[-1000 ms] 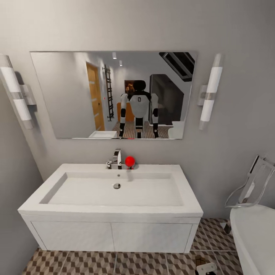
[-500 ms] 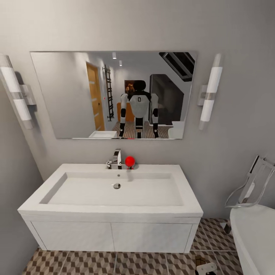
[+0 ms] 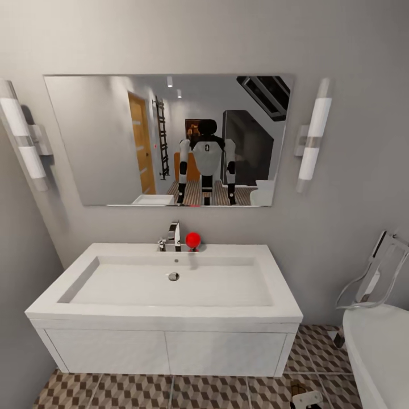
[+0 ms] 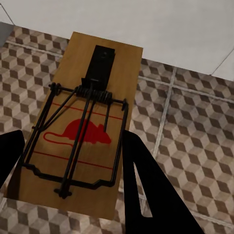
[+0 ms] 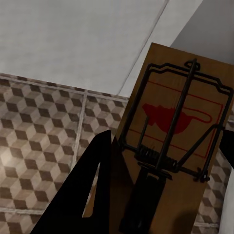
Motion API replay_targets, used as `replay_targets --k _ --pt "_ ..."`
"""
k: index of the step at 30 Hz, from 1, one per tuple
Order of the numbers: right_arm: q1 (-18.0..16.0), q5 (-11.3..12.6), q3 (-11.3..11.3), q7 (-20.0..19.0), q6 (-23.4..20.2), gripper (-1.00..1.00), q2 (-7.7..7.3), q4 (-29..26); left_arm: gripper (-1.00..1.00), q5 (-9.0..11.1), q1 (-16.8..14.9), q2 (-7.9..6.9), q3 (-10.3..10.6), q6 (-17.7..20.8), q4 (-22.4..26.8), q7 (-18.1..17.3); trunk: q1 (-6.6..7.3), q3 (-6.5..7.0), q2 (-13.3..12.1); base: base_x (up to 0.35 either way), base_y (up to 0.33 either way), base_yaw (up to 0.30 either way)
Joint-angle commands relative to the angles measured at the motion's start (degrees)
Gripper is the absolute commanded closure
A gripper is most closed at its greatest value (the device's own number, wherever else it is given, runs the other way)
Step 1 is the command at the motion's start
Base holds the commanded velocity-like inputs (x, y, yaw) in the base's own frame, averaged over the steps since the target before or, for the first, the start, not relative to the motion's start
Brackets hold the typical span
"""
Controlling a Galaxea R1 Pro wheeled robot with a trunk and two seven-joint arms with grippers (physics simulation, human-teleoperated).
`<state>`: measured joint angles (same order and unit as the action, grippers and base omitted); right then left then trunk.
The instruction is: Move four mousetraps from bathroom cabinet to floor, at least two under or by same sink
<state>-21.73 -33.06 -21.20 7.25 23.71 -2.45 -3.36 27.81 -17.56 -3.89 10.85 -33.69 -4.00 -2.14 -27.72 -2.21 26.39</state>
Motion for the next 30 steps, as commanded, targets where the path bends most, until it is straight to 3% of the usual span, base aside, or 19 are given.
replay_targets --k 1,23,30 --pt "-0.07 -0.52 -0.34 0.13 0.2 1.0 -0.01 0.11 1.0 0.5 -0.11 0.02 0.49 -0.31 -0.22 -0.15 -0.26 -0.31 0.54 0.0 0.0 0.0" --pt "-0.07 -0.16 -0.71 0.23 0.01 1.0 0.01 0.2 1.0 0.41 -0.11 0.02 0.4 -0.29 -0.22 0.11 -5.09 -4.26 9.37 0.0 0.0 0.0" --pt "-0.07 0.01 -0.92 0.46 -0.11 1.0 0.08 4.3 1.0 0.41 -0.11 0.02 0.4 -0.31 -0.22 0.12 -6.63 -5.52 12.17 0.0 0.0 0.0"
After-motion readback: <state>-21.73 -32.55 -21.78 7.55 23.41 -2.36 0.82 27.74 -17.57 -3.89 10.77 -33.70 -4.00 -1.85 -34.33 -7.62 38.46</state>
